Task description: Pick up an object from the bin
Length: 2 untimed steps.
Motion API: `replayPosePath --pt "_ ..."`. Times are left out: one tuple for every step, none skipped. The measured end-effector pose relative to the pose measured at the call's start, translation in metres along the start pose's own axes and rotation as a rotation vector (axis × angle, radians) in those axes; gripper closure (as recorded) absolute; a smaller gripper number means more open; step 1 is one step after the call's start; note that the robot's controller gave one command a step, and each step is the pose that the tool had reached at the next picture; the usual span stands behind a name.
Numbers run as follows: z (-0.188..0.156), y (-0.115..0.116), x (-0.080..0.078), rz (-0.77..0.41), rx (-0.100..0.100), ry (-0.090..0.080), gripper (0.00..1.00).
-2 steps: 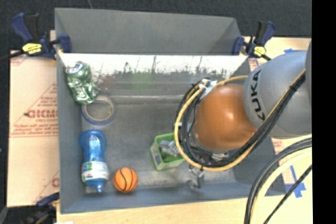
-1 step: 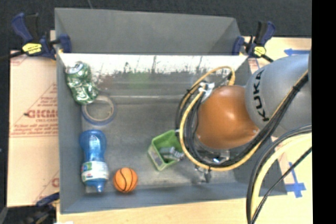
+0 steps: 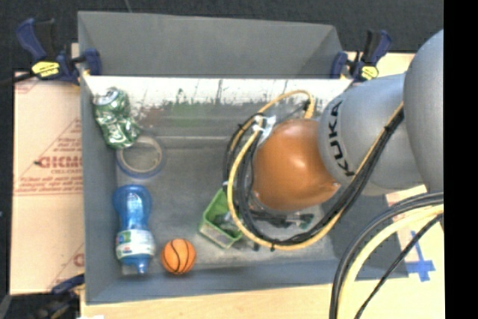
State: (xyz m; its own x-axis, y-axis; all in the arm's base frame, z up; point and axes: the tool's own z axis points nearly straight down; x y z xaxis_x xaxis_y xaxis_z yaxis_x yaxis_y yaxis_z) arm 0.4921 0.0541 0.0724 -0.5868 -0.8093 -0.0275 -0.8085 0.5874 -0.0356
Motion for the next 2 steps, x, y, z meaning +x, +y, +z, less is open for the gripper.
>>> replayPosePath --pt "0.0000 0.0000 0.0000 0.000 0.000 0.000 1.00" --pt "-0.0092 0.0007 0.0008 0.001 -0.003 0.003 1.00"
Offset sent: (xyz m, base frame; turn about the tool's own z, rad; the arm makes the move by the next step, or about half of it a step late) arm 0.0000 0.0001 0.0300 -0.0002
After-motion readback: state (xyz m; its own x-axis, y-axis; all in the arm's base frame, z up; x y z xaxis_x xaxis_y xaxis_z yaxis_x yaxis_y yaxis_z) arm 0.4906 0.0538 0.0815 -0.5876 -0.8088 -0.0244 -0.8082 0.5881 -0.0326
